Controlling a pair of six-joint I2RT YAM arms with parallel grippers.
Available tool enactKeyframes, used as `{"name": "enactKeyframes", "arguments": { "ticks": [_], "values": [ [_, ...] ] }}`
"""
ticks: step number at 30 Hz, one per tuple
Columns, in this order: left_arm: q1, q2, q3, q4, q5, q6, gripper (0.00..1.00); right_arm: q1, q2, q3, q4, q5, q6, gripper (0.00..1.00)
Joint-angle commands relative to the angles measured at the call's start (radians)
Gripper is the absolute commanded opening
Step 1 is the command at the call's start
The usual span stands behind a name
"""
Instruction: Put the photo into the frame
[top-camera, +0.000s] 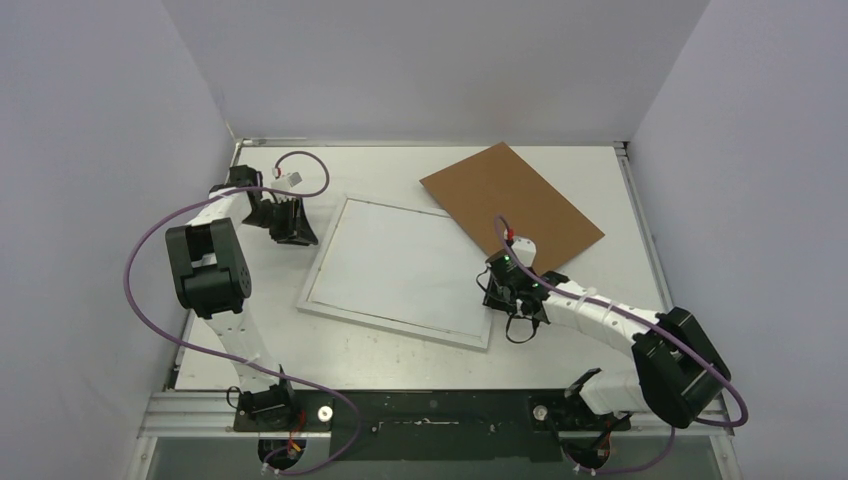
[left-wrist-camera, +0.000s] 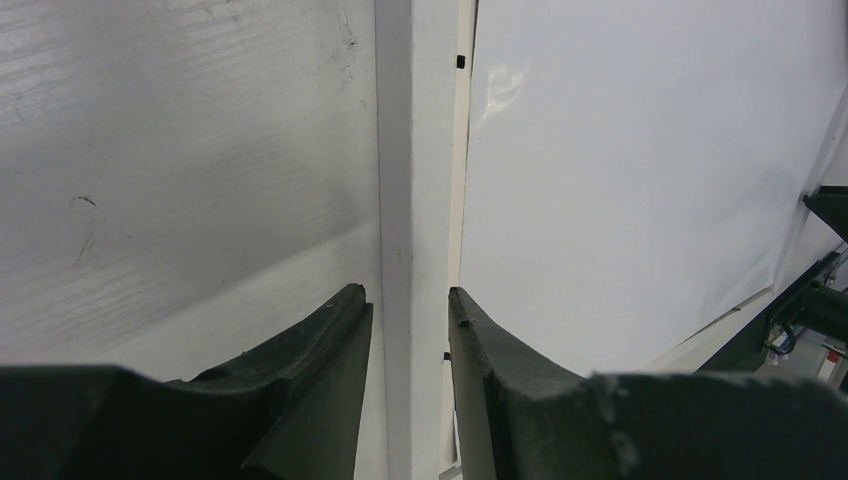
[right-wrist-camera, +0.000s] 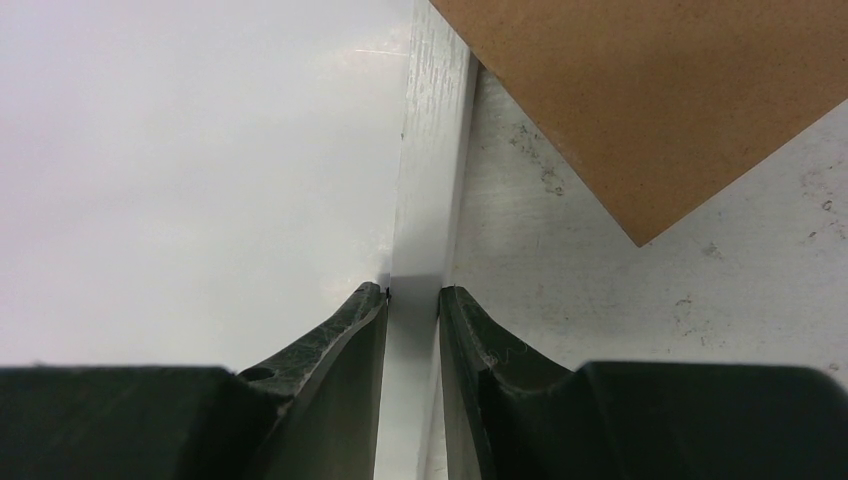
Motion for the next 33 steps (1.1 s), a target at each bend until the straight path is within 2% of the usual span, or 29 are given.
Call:
{"name": "enactKeyframes", "arguments": {
  "ticks": [1,3,11,16,19,33],
  "values": [
    [-0.003,-0.039,0.003,-0.003,0.009,0.014,0.32,0.007,-0.047,0.014,0.020,0.002,0.002,0.05],
    [-0.003,-0.038,0.004,-0.004,0.009,0.015,0.32,0.009,-0.045,0.041,-0.014,0.024,-0.012,0.06],
    [-0.003,-0.037,0.016,-0.010,0.009,0.010,0.33,0.021,-0.067,0.105,-0.100,0.094,-0.032,0.45],
    [-0.003,-0.036,0.022,-0.018,0.011,0.011,0.33,0.022,-0.087,0.106,-0.102,0.102,-0.036,0.54],
    [-0.003,-0.040,0.025,-0.019,0.013,0.010,0.33,0.007,-0.080,0.114,-0.078,0.099,-0.057,0.63],
    [-0.007,-0.031,0.048,-0.023,0.036,-0.001,0.36,-0.125,0.079,0.224,0.011,0.045,-0.173,0.67]
  ]
}}
